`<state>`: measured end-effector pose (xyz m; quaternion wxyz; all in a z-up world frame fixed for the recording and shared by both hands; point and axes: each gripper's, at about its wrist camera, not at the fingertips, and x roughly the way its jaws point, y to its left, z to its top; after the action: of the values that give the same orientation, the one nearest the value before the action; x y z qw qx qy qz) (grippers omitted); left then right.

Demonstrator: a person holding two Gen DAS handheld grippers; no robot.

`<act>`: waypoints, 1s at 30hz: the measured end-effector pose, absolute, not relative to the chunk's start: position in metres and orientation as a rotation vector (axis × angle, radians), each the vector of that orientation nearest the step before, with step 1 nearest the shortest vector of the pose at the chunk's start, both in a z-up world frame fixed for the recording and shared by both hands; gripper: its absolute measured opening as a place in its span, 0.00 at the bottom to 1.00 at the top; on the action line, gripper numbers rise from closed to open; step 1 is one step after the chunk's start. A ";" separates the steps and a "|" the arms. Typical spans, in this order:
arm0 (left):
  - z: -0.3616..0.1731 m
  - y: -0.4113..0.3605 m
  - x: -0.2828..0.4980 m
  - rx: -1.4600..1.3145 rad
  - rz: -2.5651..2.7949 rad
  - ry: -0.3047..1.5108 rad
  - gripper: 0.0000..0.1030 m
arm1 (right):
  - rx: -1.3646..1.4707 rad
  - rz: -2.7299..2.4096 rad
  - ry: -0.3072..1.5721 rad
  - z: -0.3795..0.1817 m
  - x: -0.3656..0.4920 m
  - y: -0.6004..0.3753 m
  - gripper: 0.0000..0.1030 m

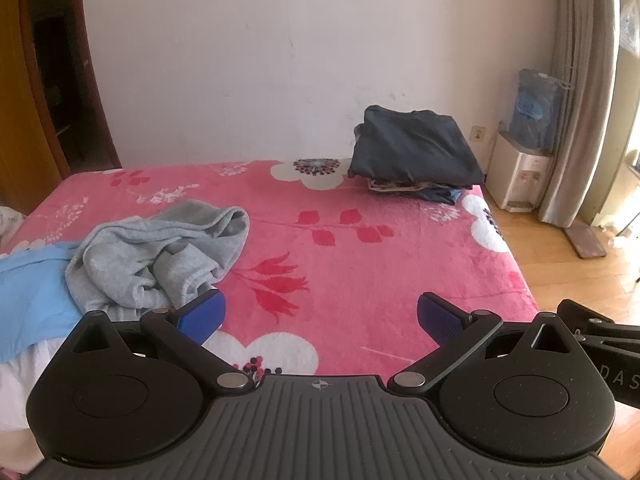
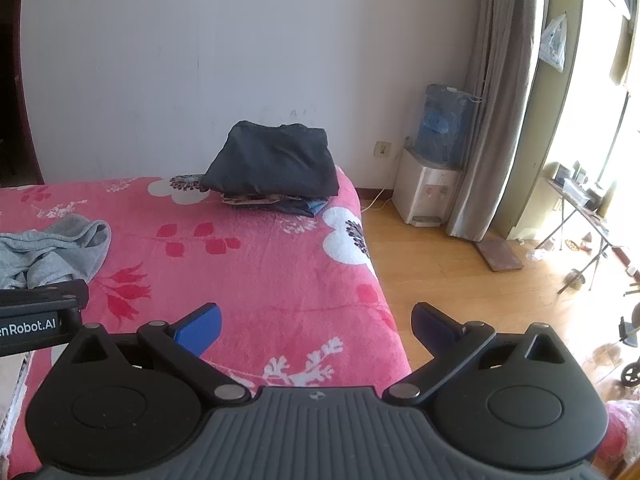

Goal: Fold clothes

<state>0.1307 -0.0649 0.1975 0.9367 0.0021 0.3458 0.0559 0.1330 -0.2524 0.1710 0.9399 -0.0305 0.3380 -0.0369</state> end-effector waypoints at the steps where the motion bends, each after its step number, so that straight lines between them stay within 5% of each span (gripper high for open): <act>1: 0.198 -0.064 0.131 0.004 0.115 0.704 1.00 | -0.063 -0.074 0.691 0.171 0.133 -0.252 1.00; 30: 0.196 -0.065 0.133 0.015 0.114 0.706 1.00 | -0.065 -0.100 0.714 0.169 0.137 -0.250 1.00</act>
<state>0.1326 -0.0655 0.1962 0.9368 0.0075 0.3454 0.0556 0.1374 -0.2500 0.1687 0.9351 -0.0319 0.3494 -0.0491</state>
